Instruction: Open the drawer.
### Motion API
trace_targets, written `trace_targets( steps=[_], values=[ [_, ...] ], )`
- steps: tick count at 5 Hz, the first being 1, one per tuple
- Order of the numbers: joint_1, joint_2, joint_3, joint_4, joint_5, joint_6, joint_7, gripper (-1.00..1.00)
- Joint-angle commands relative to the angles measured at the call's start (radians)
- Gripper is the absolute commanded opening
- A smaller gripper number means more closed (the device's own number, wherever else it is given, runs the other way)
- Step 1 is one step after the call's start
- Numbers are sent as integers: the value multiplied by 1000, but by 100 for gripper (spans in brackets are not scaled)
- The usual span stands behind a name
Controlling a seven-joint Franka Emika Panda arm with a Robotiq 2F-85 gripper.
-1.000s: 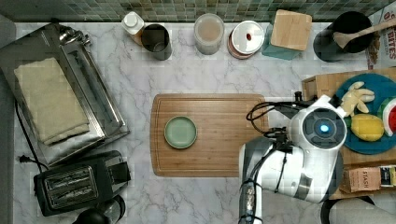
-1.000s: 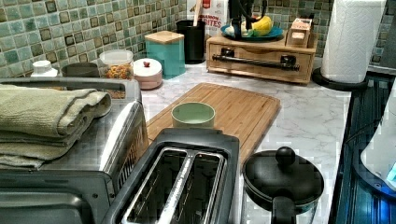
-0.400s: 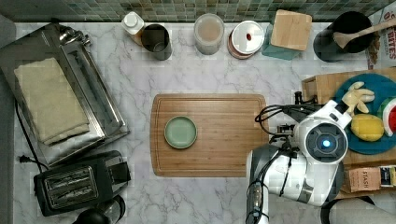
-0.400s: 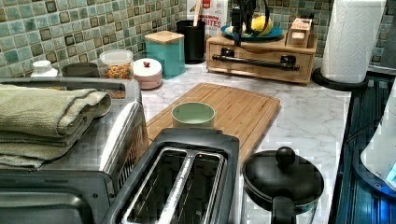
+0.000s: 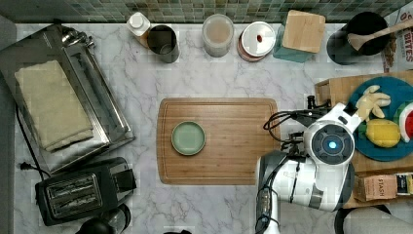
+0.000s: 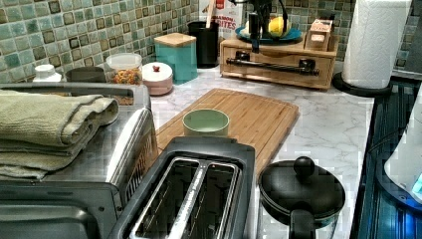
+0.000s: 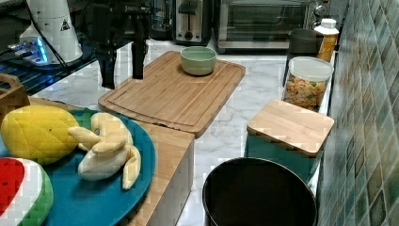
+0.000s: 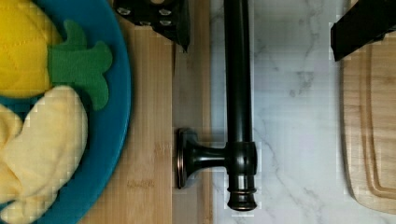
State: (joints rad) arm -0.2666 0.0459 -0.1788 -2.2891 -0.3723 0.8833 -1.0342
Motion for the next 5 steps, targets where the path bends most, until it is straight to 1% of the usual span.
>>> trace_targets(
  steps=[1, 2, 3, 4, 5],
  values=[
    [-52, 89, -43, -33, -24, 129, -91, 100],
    [-54, 72, -46, -73, -53, 137, -16, 100],
    [-67, 95, -29, -83, -12, 154, -37, 100],
    [-59, 134, -36, -105, -43, 248, 6, 100],
    [-62, 188, -44, -79, -75, 257, 8, 100]
  ],
)
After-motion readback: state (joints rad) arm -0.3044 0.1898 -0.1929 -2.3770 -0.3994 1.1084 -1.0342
